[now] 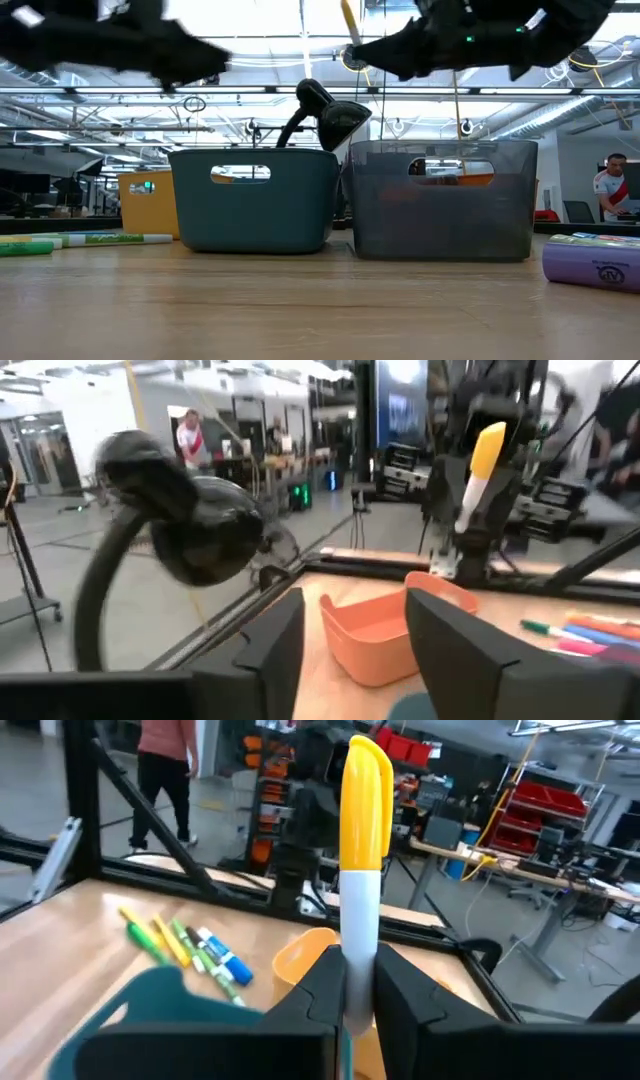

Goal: Pick & Place Markers
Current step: Put the white and yellow highlighter into the yellow bin

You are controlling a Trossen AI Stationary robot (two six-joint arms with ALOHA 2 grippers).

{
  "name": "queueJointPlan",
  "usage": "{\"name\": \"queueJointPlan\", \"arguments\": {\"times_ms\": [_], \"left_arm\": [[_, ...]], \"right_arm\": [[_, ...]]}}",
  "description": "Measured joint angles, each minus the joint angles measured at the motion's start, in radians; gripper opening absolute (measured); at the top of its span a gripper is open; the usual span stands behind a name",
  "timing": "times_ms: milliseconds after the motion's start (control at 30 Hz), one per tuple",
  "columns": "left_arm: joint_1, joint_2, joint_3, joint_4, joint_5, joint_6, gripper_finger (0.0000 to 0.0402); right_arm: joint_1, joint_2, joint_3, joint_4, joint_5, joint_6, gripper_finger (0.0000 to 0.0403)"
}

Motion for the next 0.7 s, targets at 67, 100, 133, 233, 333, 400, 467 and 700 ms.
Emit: {"name": "queueJointPlan", "arguments": {"times_ms": [67,100,133,233,333,400,467,700], "left_arm": [[0.000,0.127,0.110,0.002,0.027,0.027,0.0216],[0.000,0.187,0.160,0.007,0.064,0.060,0.0226],[-0.003,0.242,0.200,0.007,0.109,0.097,0.0235],[-0.018,0.376,0.316,0.016,0.263,0.209,0.0250],[-0.027,0.447,0.411,0.070,0.297,0.231,0.0254],[-0.024,0.483,0.451,0.066,0.291,0.213,0.0255],[-0.023,0.513,0.472,0.054,0.291,0.194,0.0255],[-0.028,0.602,0.532,0.060,0.323,0.173,0.0255]], "right_arm": [[0.009,0.044,0.031,0.001,0.000,-0.010,0.0024],[0.014,0.060,0.042,0.001,-0.001,-0.011,0.0024],[0.018,0.070,0.050,0.001,-0.001,-0.011,0.0024],[0.027,0.088,0.073,0.037,0.000,-0.012,0.0024],[0.036,0.079,0.071,0.042,0.000,-0.012,0.0024],[0.046,0.065,0.071,0.047,0.000,-0.011,0.0024],[0.059,0.049,0.071,0.049,0.000,-0.009,0.0024],[0.118,0.049,0.070,0.027,0.061,-0.013,0.0024]]}}
